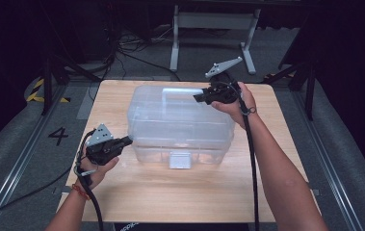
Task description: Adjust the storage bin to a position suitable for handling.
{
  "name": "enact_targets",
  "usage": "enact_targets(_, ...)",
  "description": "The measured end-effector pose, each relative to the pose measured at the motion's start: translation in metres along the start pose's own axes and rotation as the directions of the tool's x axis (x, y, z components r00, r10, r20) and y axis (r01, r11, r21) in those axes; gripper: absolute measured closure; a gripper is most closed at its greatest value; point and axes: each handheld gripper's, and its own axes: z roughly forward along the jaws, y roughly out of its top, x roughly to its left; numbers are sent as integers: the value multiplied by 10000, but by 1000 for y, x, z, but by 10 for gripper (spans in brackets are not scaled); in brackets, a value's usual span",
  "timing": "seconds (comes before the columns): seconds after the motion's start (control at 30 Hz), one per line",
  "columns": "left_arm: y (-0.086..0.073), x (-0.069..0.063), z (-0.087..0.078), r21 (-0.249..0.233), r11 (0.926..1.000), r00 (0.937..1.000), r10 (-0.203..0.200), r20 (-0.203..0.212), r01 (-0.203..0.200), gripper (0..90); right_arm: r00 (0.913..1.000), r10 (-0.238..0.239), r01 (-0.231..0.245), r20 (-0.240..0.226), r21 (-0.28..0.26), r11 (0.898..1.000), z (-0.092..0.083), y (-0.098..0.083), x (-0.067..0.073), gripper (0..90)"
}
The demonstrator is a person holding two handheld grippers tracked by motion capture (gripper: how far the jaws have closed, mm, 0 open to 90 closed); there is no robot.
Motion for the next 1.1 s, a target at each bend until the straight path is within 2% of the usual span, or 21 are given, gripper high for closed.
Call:
enact_targets(0.13,0,0,1,-134,9999,10000,-71,-2,71,900,10000,48,-46,79,-182,9998,0,-2,0,727)
enact_targets(0.2,0,0,0,-107,9999,9999,121,-85,-122,900,9998,-37,42,181,-294,9996,-2,-3,1,722)
enact_targets(0.27,0,-1,1,-79,10000,10000,33,-44,-34,900,9994,-89,100,344,-323,9994,-5,-4,2,692)
enact_targets(0.33,0,-2,0,70,9998,9998,177,-123,-176,900,9992,-150,165,378,-395,9991,-10,-6,5,665)
enact_targets(0.4,-1,-2,0,98,9998,9998,183,-109,-182,900,9976,-221,254,657,-493,9985,-17,-8,7,635)
enact_targets(0.53,0,-2,0,134,9995,9994,295,-172,-293,900,9955,-245,317,914,-788,9964,-31,-15,10,583)
enact_targets(0.57,1,-3,-1,171,9992,9991,378,-214,-375,900,9932,-293,393,1128,-875,9954,-38,-19,12,572)
enact_targets(0.67,1,-3,-1,237,9985,9985,508,-210,-503,900,9912,-364,513,1271,-1162,9919,-54,-33,14,484)
enact_targets(0.77,2,-3,-1,237,9982,9983,556,-199,-551,900,9923,-234,418,1215,-1509,9877,-68,-48,16,425)
enact_targets(0.83,2,-3,-1,235,9982,9982,558,-223,-553,900,9911,-113,341,1329,-1703,9848,-76,-59,16,392)
enact_targets(0.87,2,-3,-1,260,9979,9979,595,-236,-589,900,9886,-10,285,1504,-1804,9832,-81,-68,16,347)
enact_targets(0.9,2,-3,-1,260,9979,9979,595,-236,-589,900,9886,-10,285,1504,-1804,9832,-81,-68,16,347)
enact_targets(1.1,4,-2,-1,248,9979,9979,608,-210,-603,900,9877,506,-178,1481,-2150,9764,-100,-108,18,334)
